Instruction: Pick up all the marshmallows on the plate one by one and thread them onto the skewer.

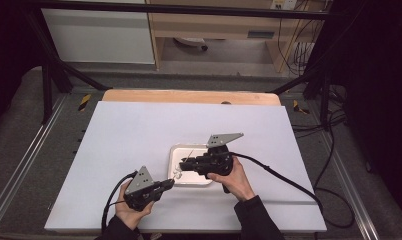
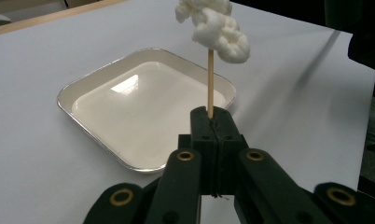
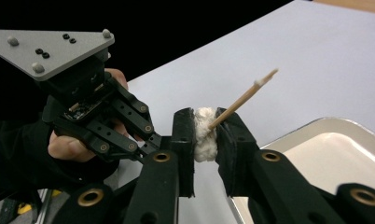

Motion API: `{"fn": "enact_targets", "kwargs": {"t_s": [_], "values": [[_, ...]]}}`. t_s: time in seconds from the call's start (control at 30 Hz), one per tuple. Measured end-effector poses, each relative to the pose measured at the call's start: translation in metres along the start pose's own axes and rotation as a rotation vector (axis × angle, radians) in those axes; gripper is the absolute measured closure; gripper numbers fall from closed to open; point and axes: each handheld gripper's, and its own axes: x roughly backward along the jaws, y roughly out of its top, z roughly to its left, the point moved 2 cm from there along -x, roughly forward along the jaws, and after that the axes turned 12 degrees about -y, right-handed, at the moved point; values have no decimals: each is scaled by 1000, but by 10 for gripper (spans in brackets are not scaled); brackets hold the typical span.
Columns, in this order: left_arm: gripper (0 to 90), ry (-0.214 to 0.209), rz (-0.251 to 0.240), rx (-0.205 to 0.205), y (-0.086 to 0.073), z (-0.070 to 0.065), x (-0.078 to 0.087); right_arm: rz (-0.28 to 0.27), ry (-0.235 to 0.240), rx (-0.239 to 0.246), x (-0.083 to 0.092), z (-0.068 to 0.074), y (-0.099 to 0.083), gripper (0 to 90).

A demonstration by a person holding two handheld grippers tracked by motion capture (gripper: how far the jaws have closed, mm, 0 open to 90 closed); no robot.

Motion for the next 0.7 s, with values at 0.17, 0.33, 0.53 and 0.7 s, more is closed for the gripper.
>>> {"fn": "enact_targets", "kwargs": {"t_s": [0.17, 0.33, 0.53, 0.7], "values": [[890, 7, 11, 16, -3, 2, -2, -56, -65, 1, 13, -3, 7, 601], [890, 10, 6, 39, -4, 5, -1, -77, -168, 39, 23, -10, 8, 431], [889, 17, 7, 66, -5, 7, 0, -52, -267, 61, 32, -22, -7, 202], [889, 24, 10, 85, -5, 10, 1, -18, -325, 39, 38, -34, -25, 101]]}}
